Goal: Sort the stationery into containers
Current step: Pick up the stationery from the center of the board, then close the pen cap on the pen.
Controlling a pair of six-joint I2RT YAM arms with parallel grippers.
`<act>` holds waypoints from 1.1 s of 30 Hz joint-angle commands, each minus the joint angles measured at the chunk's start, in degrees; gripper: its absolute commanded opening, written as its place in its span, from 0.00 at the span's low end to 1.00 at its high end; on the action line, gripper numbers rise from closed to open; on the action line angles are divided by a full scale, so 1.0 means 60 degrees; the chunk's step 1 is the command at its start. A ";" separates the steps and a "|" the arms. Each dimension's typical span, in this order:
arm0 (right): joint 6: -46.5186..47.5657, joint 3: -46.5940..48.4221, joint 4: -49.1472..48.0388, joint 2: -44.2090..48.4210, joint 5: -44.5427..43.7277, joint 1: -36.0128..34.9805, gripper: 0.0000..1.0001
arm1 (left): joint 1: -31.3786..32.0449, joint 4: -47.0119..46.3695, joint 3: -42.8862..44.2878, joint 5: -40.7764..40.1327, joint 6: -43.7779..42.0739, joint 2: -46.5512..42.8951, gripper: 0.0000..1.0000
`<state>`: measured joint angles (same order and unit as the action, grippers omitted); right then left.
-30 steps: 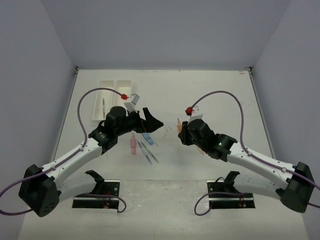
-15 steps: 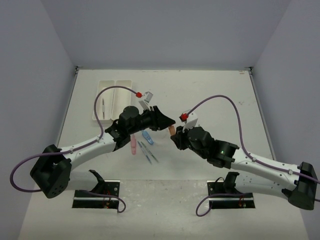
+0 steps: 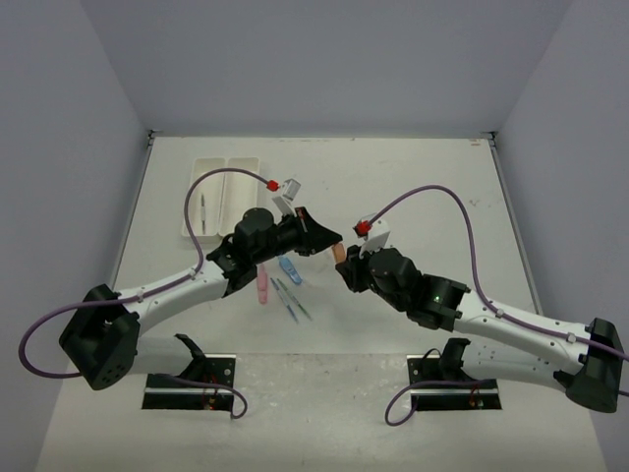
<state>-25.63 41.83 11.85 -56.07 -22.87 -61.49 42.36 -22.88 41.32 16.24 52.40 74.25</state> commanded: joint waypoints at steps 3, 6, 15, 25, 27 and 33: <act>-0.0194 -0.0695 -0.1371 -0.0152 0.0240 -0.0062 0.00 | -0.0152 0.0589 0.1114 -0.1582 -0.0222 -0.0723 0.00; -0.0479 -0.1134 -0.1607 -0.0544 0.0212 -0.0261 0.00 | -0.0384 0.0909 0.1646 -0.1856 -0.0068 -0.0987 0.00; -0.0934 -0.0769 -0.1197 -0.0122 0.0209 -0.0503 0.78 | -0.0529 0.0960 0.1843 -0.0721 -0.0264 -0.1125 0.00; -0.2814 -0.1226 -0.2803 0.1736 0.6467 0.2435 0.59 | -0.0535 -0.0593 0.0150 0.0932 -0.0317 -0.1376 0.00; -0.3149 -0.1230 -0.3113 0.1615 0.7136 0.2774 0.56 | -0.0526 -0.1199 -0.0157 0.1374 -0.0024 -0.1331 0.00; -0.3600 -0.1010 -0.3676 0.0977 0.7933 0.3197 0.49 | -0.0541 -0.1836 -0.0399 0.1928 0.0424 -0.1304 0.00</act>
<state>-43.31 35.33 -4.99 -48.45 16.32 -43.24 39.33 -25.80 39.33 23.03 52.77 66.76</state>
